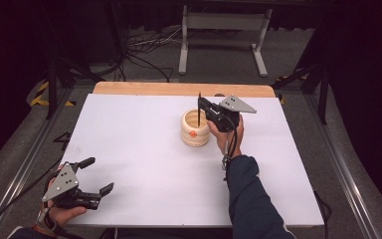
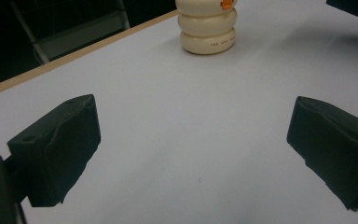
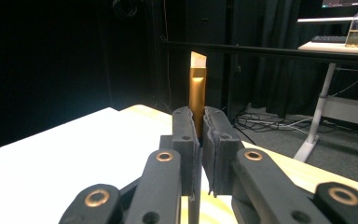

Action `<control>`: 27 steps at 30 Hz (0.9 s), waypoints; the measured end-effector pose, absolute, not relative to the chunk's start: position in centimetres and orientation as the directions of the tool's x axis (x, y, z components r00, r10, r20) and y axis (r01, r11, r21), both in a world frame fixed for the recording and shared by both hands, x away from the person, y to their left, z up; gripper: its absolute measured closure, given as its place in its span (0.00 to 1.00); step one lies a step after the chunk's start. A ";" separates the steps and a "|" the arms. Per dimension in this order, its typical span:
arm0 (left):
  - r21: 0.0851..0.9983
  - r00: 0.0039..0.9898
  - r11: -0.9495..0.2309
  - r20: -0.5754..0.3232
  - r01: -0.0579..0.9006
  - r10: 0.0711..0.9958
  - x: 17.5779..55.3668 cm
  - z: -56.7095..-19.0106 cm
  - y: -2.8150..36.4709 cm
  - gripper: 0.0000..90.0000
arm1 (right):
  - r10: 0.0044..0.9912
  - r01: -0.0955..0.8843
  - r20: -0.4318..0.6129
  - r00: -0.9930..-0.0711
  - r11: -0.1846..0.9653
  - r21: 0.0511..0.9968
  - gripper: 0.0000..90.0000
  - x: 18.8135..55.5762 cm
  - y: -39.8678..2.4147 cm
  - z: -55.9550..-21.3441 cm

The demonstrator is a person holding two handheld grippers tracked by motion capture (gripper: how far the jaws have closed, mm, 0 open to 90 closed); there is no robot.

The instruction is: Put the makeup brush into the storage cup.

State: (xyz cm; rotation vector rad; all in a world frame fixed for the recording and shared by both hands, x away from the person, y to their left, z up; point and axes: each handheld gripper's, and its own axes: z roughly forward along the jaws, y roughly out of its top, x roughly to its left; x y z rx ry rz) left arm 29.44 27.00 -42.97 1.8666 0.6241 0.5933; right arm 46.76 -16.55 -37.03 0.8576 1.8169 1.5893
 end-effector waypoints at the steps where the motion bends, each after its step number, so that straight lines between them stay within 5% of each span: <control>1: 0.931 0.743 -0.333 0.117 0.148 0.659 29.4 -43.0 27.0 0.04 | 0.776 0.097 -0.007 -0.631 0.088 0.991 0.94 46.7 -16.6 -37.1; 27: 0.929 0.744 -0.339 0.122 0.147 0.656 29.4 -43.0 26.9 0.04 | 0.773 0.096 0.006 -0.634 0.071 0.993 0.94 46.4 -17.0 -37.3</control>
